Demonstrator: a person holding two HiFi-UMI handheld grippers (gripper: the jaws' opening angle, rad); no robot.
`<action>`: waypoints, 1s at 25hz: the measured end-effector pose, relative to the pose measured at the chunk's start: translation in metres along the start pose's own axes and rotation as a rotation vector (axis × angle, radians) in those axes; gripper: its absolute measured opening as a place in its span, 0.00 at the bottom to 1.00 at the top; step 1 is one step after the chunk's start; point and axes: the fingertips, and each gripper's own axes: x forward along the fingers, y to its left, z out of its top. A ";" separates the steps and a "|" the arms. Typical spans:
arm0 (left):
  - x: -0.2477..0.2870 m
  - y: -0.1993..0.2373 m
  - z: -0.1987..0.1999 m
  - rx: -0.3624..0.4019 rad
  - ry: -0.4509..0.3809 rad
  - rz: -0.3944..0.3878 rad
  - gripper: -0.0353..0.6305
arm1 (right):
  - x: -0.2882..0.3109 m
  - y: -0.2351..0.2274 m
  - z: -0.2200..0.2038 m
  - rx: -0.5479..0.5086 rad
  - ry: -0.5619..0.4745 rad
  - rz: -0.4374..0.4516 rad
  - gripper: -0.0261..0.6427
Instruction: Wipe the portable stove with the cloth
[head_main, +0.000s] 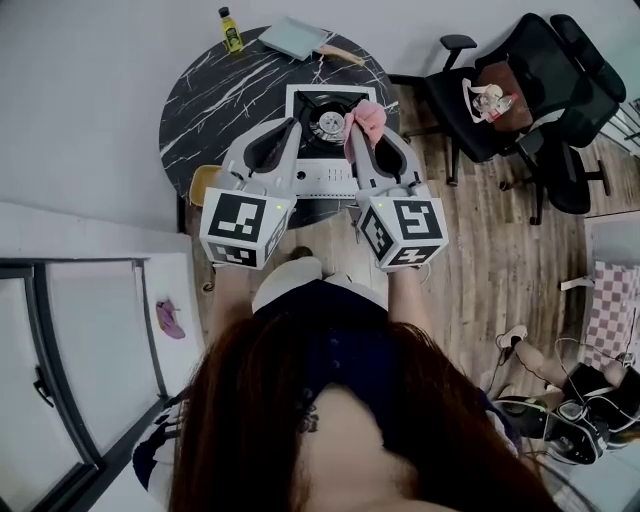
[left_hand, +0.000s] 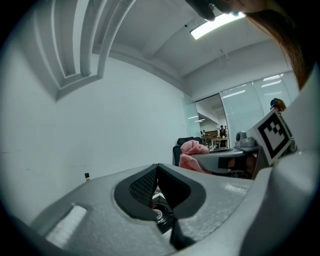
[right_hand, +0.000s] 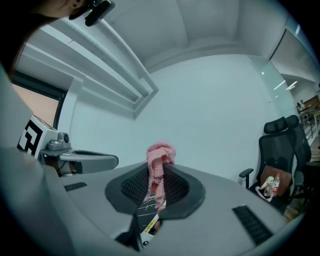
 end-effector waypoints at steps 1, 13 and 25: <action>0.002 0.003 0.000 0.001 -0.002 -0.004 0.07 | 0.004 -0.001 0.001 0.003 -0.005 0.000 0.13; 0.022 0.029 0.002 -0.029 -0.007 -0.094 0.07 | 0.043 0.003 0.000 -0.012 0.033 -0.058 0.13; 0.045 0.049 -0.003 -0.073 0.001 -0.103 0.07 | 0.073 -0.009 -0.006 -0.020 0.087 -0.065 0.14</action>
